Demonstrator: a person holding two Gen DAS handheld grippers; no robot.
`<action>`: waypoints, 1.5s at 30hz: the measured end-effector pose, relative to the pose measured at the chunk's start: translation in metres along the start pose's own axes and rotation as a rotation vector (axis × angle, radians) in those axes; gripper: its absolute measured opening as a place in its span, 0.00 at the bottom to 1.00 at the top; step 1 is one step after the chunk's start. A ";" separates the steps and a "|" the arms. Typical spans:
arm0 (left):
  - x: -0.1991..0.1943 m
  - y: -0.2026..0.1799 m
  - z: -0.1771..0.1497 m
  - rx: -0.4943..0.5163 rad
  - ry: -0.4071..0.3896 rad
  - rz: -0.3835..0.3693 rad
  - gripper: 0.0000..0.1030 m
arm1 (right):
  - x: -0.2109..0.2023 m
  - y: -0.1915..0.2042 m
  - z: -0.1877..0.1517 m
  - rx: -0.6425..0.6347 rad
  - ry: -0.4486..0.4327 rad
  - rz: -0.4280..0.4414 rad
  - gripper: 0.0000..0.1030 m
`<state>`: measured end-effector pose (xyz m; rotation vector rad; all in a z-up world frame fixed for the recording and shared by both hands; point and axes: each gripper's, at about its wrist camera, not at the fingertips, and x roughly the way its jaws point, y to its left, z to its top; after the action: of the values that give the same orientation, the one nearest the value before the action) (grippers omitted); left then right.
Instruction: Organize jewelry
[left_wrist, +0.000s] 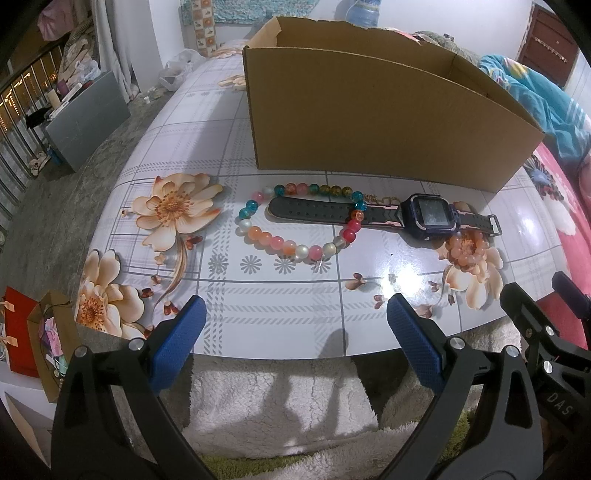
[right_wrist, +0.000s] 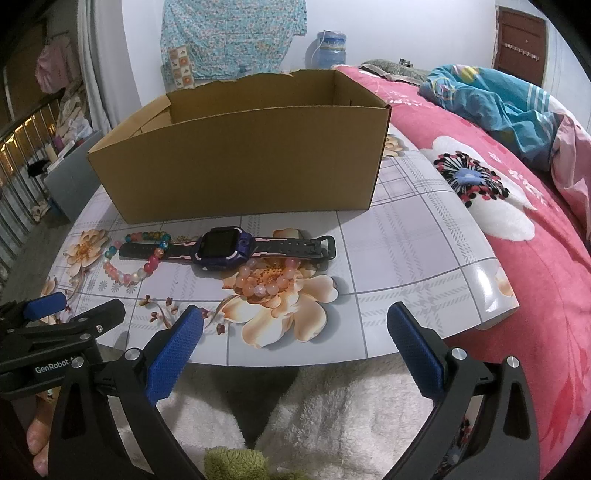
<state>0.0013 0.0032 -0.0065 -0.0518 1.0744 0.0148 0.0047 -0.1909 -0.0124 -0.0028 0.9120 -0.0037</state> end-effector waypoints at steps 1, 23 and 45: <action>-0.001 0.001 0.000 -0.001 0.000 0.000 0.92 | 0.000 0.000 0.000 0.000 0.000 0.000 0.95; -0.004 0.003 0.002 -0.006 -0.006 0.001 0.92 | -0.001 0.000 0.000 -0.002 -0.002 -0.001 0.95; 0.002 0.007 0.003 0.015 -0.031 0.032 0.92 | -0.005 -0.003 0.006 0.005 -0.014 0.028 0.95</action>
<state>0.0048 0.0101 -0.0065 -0.0205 1.0444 0.0365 0.0060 -0.1939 -0.0049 0.0144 0.8984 0.0207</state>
